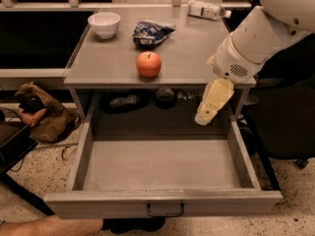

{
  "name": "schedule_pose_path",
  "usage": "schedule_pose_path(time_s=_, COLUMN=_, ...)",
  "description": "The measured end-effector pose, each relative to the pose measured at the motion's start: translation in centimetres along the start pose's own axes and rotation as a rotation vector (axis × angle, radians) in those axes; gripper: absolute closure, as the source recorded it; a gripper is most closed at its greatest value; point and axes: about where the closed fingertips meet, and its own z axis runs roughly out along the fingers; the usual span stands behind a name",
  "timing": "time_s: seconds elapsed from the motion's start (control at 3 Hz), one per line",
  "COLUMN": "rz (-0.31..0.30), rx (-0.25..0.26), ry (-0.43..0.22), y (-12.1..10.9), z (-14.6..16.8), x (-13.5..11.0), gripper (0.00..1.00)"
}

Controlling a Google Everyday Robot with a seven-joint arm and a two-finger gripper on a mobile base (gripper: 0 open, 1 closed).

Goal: Place apple into top drawer

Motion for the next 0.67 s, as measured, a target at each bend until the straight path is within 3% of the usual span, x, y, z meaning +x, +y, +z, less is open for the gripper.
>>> schedule_pose_path(time_s=0.33, rz=0.000, rx=0.000, ry=0.000, y=0.0, z=0.0, x=0.0, gripper=0.00)
schedule_pose_path(time_s=0.67, rz=-0.017, rx=0.001, ry=-0.054, y=-0.9, z=0.3, x=-1.1, gripper=0.00)
